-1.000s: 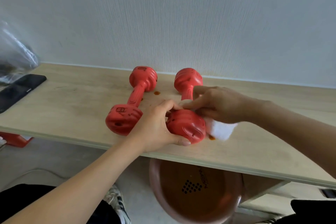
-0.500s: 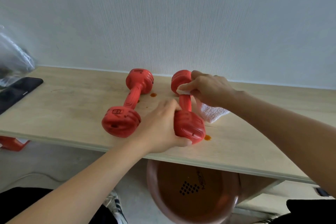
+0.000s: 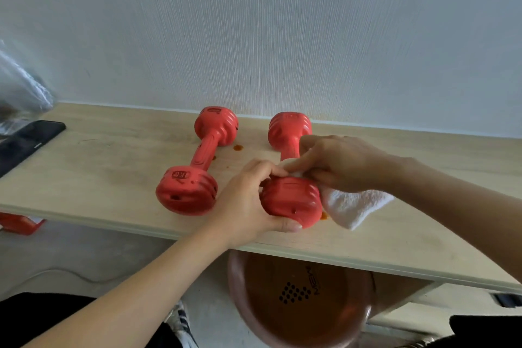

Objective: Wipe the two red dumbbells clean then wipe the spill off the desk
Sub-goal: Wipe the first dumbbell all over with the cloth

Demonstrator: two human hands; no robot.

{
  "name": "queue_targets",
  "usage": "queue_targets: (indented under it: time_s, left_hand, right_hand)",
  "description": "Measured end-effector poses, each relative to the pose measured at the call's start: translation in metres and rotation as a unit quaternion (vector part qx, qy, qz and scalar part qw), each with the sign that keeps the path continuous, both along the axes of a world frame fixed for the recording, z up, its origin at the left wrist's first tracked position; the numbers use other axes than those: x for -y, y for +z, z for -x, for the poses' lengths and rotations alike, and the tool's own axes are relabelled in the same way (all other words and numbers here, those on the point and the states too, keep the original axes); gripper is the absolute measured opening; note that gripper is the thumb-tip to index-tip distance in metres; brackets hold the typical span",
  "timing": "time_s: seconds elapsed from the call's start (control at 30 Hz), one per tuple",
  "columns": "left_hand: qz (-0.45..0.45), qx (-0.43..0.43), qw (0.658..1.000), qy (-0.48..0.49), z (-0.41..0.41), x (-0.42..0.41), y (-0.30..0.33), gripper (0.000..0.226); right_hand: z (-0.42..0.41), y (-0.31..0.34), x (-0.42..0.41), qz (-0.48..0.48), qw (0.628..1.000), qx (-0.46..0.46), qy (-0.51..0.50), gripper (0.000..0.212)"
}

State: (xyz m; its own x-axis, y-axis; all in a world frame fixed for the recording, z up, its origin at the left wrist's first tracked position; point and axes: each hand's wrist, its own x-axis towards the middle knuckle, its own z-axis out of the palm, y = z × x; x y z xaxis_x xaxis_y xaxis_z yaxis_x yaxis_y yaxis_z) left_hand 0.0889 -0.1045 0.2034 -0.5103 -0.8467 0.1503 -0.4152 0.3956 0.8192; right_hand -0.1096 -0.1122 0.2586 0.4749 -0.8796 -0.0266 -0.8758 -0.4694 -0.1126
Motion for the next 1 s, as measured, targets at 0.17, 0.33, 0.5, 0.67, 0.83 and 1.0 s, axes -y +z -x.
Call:
queue_targets:
  time_s: [0.17,0.33,0.5,0.67,0.83,1.0]
  left_hand:
    - [-0.008,0.017,1.0,-0.007,0.002,0.004,0.006,0.066]
    - [0.0,0.023,1.0,0.007,0.003,0.004,0.006,0.067]
    - [0.004,0.027,1.0,0.015,0.006,0.002,0.006,0.066]
    - [0.007,0.035,0.999,0.015,0.006,0.0,0.006,0.066]
    - [0.021,0.111,0.994,0.011,0.006,-0.004,0.022,0.065]
    - [0.192,0.323,0.925,-0.057,0.027,-0.007,0.041,0.073]
  right_hand:
    - [0.005,-0.01,0.038,0.057,0.989,0.016,-0.137,0.03]
    - [0.007,-0.01,0.025,0.021,0.996,0.043,-0.081,0.031]
    - [0.0,0.009,0.0,-0.017,0.998,-0.053,-0.006,0.036]
    - [-0.006,0.0,0.039,0.065,0.99,-0.082,-0.092,0.035]
    - [-0.004,-0.011,0.042,0.055,0.99,-0.053,-0.118,0.036]
    - [-0.004,-0.011,0.04,0.056,0.991,-0.053,-0.111,0.039]
